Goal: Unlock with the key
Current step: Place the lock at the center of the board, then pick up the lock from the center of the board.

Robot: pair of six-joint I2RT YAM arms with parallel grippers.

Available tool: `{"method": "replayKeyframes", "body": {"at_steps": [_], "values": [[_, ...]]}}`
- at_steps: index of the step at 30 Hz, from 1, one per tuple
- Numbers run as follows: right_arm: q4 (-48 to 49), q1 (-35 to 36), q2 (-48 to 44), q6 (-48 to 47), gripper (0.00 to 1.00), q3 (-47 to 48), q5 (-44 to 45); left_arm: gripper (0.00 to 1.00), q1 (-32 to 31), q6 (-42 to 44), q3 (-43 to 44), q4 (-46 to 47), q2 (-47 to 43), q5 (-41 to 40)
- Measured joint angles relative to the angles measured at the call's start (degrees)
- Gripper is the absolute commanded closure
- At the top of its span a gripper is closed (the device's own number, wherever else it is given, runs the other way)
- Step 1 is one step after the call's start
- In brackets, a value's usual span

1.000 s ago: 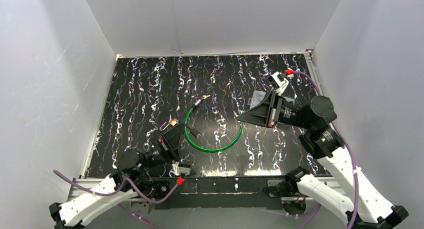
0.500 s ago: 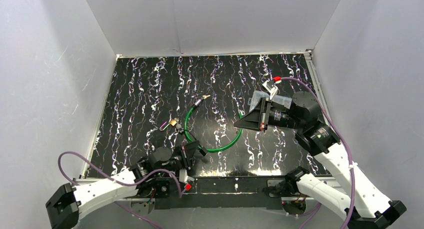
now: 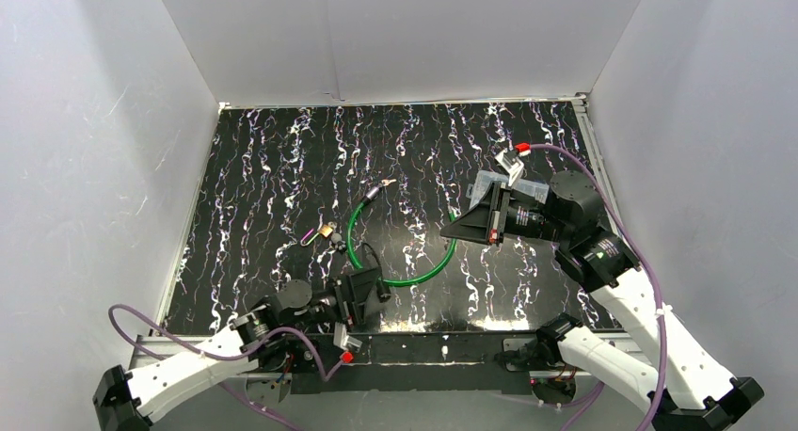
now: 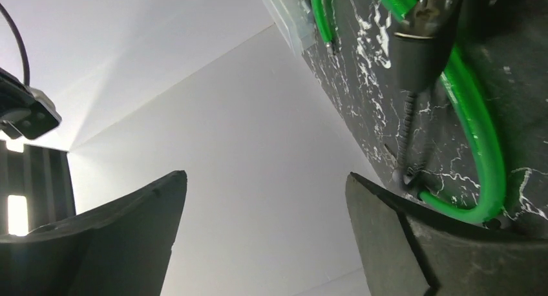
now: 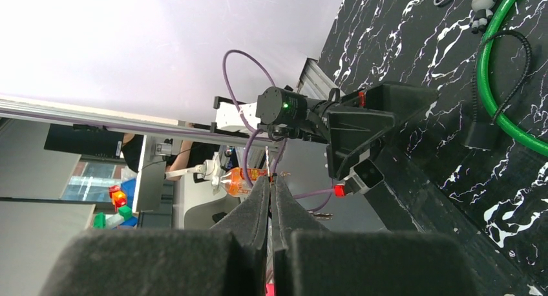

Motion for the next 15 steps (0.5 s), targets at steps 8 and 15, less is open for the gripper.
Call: {"method": "replayKeyframes", "body": {"at_steps": [8,15], "values": [[-0.02,-0.81,0.00,-0.44,0.99,0.00,-0.02,0.02,0.00,0.02,6.21,-28.65,-12.57,1.38],[-0.02,-1.09,0.00,-0.50,0.99,0.00,-0.09,0.02,0.00,-0.24,24.83,-42.56,3.69,2.16]]}}
